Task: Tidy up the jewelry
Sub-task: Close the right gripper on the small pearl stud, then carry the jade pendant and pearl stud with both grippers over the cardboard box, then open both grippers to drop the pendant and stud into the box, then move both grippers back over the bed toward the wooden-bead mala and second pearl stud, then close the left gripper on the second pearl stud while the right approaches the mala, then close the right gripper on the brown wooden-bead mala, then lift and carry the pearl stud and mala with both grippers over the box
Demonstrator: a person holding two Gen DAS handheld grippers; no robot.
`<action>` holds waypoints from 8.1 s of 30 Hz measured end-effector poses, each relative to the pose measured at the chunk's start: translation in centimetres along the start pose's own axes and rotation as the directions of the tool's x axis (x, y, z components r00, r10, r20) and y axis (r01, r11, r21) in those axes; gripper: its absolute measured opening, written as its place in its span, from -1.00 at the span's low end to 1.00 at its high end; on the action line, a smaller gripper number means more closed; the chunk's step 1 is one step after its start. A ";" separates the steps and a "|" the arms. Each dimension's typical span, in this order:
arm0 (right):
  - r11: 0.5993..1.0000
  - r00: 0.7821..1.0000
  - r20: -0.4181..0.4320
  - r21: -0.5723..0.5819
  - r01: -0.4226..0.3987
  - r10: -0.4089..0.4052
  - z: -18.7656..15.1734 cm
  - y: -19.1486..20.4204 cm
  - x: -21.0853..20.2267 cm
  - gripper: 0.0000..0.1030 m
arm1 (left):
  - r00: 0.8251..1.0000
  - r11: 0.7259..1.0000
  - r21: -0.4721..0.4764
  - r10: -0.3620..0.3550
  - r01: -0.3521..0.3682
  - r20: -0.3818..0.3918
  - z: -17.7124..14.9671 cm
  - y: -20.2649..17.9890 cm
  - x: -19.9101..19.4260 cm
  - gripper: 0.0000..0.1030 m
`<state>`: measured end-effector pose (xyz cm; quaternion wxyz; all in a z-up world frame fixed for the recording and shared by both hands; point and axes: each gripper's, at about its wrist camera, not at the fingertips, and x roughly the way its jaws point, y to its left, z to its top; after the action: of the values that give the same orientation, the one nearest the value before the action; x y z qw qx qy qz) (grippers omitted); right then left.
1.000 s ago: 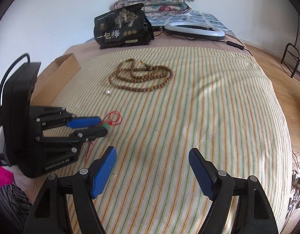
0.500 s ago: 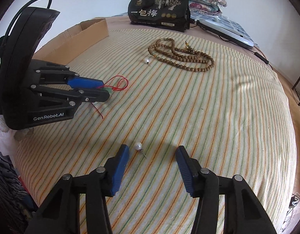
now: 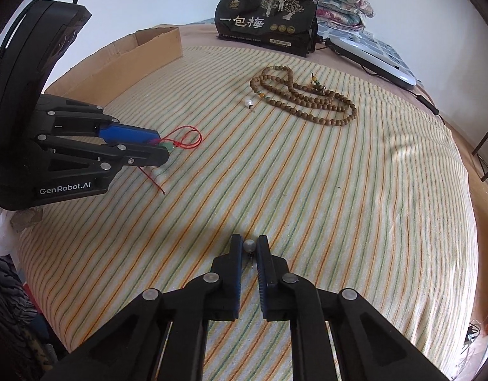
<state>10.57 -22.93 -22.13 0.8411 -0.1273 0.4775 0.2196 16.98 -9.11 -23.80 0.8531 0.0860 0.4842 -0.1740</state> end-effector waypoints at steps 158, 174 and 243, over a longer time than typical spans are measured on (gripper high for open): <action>0.969 0.938 0.311 0.233 0.078 -0.151 13.4 -10.1 -6.2 0.99 | 0.944 0.954 -0.296 0.133 -0.040 0.302 5.6 9.7 -12.1 0.21; 0.993 0.981 0.192 -0.118 -0.012 0.034 10.6 -10.9 1.9 0.99 | 0.981 0.986 -0.155 -0.039 0.070 0.192 6.7 2.8 -0.4 0.10; 0.982 0.995 0.042 -0.167 -0.083 0.092 11.8 -4.3 3.9 -0.80 | 0.990 0.967 -0.252 -0.009 0.045 0.141 3.3 7.0 -1.3 -0.81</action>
<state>23.19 -20.72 -19.41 0.8288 -0.1699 0.4419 0.2982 21.67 -3.45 -21.15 0.8863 -0.0432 0.4430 -0.1277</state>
